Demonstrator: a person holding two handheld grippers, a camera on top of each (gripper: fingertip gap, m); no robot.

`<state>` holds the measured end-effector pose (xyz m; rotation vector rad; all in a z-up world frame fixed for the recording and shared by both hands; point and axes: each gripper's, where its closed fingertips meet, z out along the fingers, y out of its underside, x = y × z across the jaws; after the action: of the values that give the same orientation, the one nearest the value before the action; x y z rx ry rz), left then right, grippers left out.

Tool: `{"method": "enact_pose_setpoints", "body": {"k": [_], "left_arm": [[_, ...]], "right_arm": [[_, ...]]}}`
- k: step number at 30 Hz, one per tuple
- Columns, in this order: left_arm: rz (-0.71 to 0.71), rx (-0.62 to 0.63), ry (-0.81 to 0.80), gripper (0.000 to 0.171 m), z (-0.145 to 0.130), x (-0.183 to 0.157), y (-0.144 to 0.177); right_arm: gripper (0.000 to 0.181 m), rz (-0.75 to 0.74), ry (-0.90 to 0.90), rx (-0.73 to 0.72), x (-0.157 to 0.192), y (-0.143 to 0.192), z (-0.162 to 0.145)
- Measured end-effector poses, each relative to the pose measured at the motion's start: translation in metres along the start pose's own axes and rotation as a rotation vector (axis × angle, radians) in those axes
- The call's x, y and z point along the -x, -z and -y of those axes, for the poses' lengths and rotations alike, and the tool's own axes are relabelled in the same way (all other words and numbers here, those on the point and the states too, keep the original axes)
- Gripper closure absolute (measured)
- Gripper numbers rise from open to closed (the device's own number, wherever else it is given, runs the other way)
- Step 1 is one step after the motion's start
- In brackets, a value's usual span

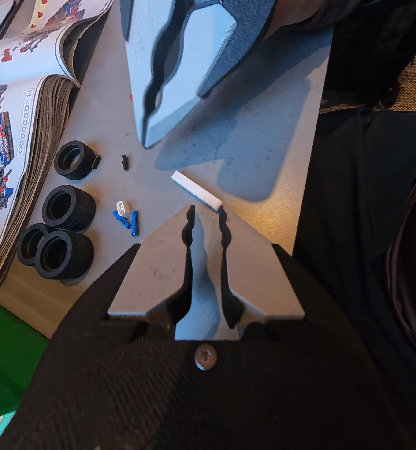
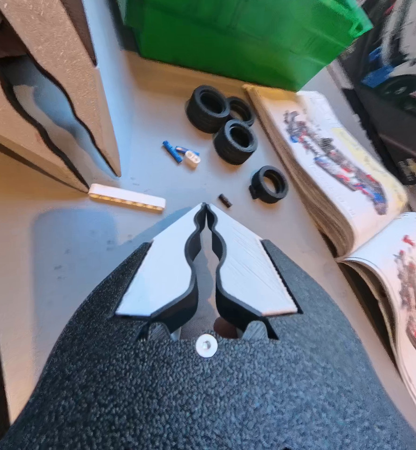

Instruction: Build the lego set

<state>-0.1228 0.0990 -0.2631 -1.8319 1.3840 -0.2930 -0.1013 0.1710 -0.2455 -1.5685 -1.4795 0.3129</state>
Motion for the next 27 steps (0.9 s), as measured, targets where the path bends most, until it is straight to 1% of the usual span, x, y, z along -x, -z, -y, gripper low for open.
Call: {"method": "enact_pose_setpoints", "body": {"k": [3,10,13,17,19,22,24,27], "left_arm": [[-0.004,0.000,0.004,0.155,0.000,0.000,0.000],[-0.004,0.000,0.003,0.155,0.000,0.000,0.000],[-0.005,0.000,0.004,0.155,0.000,0.000,0.000],[0.000,0.000,0.002,0.155,0.000,0.000,0.000],[0.002,0.000,0.001,0.155,0.000,0.000,0.000],[-0.005,0.000,0.010,0.154,0.000,0.000,0.000],[-0.009,-0.001,0.012,0.154,0.000,0.000,0.000],[-0.010,0.000,0.013,0.154,0.000,0.000,0.000]], "right_arm": [[0.181,-0.096,-0.032,-0.098,-0.019,0.011,0.013],[0.181,-0.247,-0.175,-0.257,-0.060,0.043,0.025],[0.181,-0.247,-0.218,-0.270,-0.065,0.046,0.023],[0.181,-0.268,-0.227,-0.271,-0.069,0.047,0.021],[0.181,-0.333,-0.209,-0.314,-0.079,0.060,0.027],[0.181,-0.479,-0.225,-0.391,-0.104,0.091,0.031],[0.181,-0.535,-0.272,-0.423,-0.116,0.106,0.026],[0.181,-0.584,-0.340,-0.419,-0.129,0.113,0.015]]}}
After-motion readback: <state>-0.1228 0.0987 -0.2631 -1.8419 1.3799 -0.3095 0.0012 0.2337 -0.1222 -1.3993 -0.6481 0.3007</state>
